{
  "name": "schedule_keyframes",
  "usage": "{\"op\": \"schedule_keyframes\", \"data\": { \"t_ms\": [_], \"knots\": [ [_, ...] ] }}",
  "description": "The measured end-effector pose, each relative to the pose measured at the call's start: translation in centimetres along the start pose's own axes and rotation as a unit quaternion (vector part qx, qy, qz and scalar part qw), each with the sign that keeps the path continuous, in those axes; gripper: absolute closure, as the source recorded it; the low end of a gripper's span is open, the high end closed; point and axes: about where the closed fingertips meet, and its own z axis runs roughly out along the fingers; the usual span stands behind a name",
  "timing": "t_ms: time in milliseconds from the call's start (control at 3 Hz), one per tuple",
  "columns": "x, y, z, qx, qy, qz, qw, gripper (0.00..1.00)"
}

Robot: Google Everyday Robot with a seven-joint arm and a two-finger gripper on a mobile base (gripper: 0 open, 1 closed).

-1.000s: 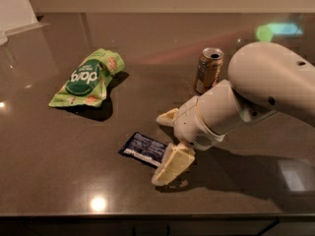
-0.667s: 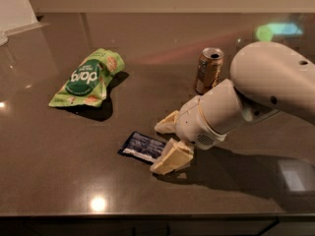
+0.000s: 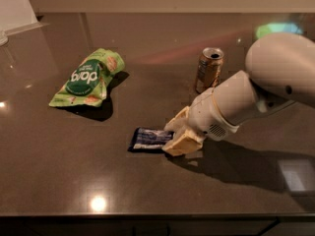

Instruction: Pick rxbar blueberry

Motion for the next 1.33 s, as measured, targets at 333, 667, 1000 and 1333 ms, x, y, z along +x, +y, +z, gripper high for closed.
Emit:
{"op": "schedule_keyframes", "data": {
  "t_ms": [333,667,1000,1333],
  "knots": [
    [-0.2,-1.0,-1.5,0.005,-0.003,0.009,0.9999,1.0],
    [-1.5,-2.1,-4.0,0.01,-0.007,0.013,0.9998,1.0],
    [-3.3,-2.5,-6.9,0.008,-0.021,0.008,0.9997,1.0],
    [-6.3,-1.3,-10.9,-0.019,-0.05,-0.013,0.9985,1.0]
  ]
}}
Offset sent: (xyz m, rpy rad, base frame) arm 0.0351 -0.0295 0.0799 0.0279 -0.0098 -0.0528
